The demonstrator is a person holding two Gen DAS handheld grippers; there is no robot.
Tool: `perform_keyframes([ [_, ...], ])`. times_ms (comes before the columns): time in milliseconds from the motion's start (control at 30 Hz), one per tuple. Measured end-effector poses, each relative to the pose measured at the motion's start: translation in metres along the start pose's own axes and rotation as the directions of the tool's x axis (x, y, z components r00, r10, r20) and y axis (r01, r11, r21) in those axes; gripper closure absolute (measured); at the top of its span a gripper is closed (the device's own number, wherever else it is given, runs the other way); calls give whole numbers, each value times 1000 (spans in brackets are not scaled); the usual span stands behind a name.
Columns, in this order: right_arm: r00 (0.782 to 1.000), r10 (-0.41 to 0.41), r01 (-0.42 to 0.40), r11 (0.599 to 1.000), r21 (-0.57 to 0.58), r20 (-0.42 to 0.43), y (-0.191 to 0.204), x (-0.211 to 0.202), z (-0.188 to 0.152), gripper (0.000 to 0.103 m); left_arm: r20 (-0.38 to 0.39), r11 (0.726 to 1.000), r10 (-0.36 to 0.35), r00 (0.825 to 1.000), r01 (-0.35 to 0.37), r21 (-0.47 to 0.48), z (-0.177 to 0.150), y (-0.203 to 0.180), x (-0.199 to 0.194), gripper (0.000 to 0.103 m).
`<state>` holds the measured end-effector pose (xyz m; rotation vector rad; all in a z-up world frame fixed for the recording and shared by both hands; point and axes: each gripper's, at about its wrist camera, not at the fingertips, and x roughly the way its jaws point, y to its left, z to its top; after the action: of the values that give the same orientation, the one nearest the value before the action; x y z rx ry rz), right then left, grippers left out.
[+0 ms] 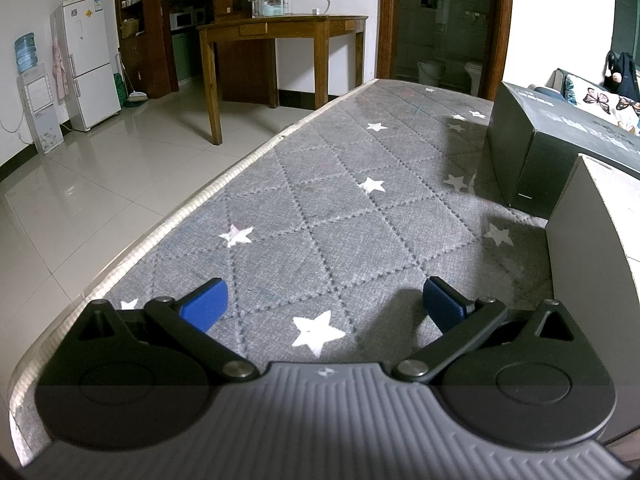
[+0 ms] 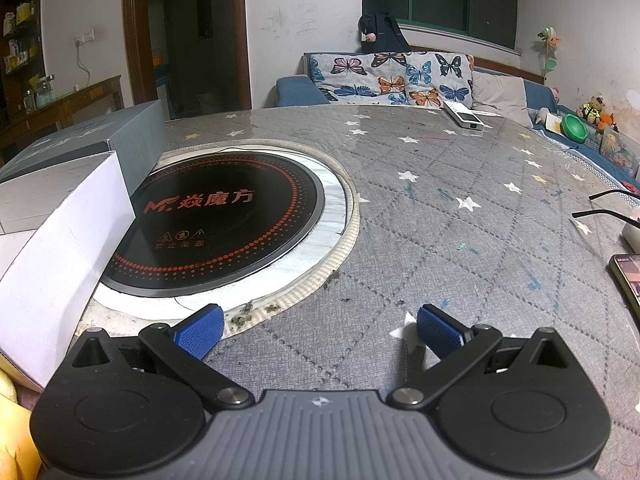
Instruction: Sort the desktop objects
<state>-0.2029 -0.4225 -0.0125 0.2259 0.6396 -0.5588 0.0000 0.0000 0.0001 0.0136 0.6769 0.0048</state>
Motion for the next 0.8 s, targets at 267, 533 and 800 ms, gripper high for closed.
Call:
perform_keyframes([
  [267, 1000, -1, 1, 1000, -1, 0, 0, 0, 0, 0, 0, 1000, 0, 1000, 0, 0, 0, 0, 0, 0],
  [533, 1000, -2, 2, 1000, -2, 1, 3, -1, 1, 0, 0, 1000, 1, 1000, -1, 1, 0, 0, -2, 0],
  [800, 1000, 7, -7, 1000, 1, -1, 5, -9, -5, 0, 10, 999, 10, 1000, -10, 38, -4, 0, -9, 0],
])
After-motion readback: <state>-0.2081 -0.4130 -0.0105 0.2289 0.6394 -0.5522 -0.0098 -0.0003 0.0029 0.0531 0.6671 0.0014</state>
